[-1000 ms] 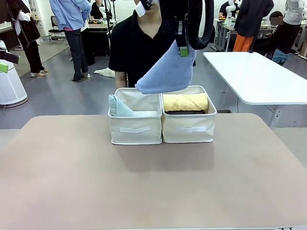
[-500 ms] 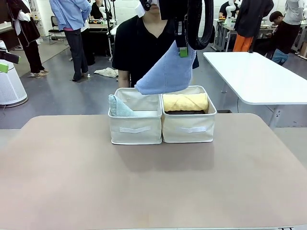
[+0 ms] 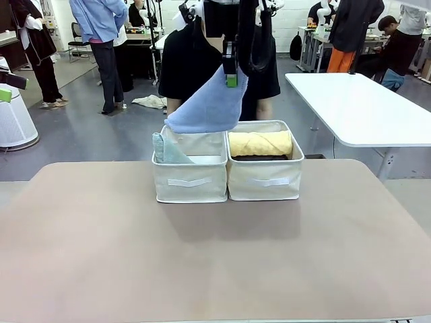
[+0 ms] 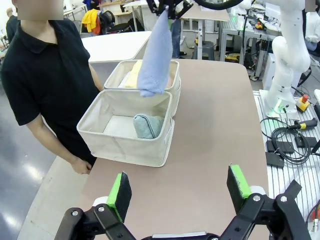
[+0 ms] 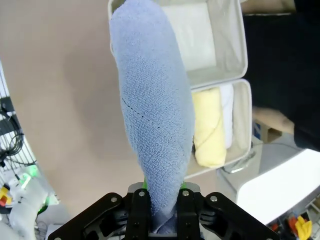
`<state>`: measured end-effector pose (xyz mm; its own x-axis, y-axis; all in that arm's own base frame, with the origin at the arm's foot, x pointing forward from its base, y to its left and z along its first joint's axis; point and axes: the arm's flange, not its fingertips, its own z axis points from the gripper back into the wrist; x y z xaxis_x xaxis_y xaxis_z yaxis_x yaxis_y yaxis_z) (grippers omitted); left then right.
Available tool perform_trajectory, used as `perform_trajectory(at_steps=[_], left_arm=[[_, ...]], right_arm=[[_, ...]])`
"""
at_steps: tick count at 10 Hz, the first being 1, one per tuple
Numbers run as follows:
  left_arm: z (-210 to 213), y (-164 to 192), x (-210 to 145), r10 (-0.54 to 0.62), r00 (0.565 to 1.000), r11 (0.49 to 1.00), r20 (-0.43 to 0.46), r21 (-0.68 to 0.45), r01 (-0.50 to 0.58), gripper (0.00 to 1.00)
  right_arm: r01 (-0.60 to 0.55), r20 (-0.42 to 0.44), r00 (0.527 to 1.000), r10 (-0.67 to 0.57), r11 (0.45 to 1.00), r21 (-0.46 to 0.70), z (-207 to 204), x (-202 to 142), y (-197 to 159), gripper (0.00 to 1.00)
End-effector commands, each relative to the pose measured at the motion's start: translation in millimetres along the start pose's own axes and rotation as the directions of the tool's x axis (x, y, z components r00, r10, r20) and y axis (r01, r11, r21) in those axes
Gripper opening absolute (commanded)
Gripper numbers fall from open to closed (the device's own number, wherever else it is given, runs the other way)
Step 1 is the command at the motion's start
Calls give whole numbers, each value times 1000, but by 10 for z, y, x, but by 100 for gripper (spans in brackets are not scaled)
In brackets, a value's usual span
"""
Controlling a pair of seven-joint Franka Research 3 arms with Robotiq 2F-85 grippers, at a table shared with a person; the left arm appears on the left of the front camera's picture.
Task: Sort the towels based on their folding style.
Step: Pick up another triangle-folded towel from the table and place it in the left Fabric basket.
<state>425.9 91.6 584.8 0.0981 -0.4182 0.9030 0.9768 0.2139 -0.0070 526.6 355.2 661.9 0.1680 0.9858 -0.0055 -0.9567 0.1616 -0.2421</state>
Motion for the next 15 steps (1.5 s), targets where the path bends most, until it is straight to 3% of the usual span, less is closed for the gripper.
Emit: perform_trajectory(at_steps=[1,7,12,15], left_arm=[[10,-12,4,-4,1000,1000,14,-5,4,100],[10,-12,4,-4,1000,1000,14,-5,4,100],[10,-12,4,-4,1000,1000,14,-5,4,100],[10,-12,4,-4,1000,1000,14,-5,4,100]], right_arm=[[53,-14,999,-53,999,-2,146,252,-309,18],[-30,-25,999,32,995,94,-286,517,-802,18],[13,58,998,-14,999,29,-480,527,-905,18],[21,18,1000,-22,999,39,-699,533,-929,18]])
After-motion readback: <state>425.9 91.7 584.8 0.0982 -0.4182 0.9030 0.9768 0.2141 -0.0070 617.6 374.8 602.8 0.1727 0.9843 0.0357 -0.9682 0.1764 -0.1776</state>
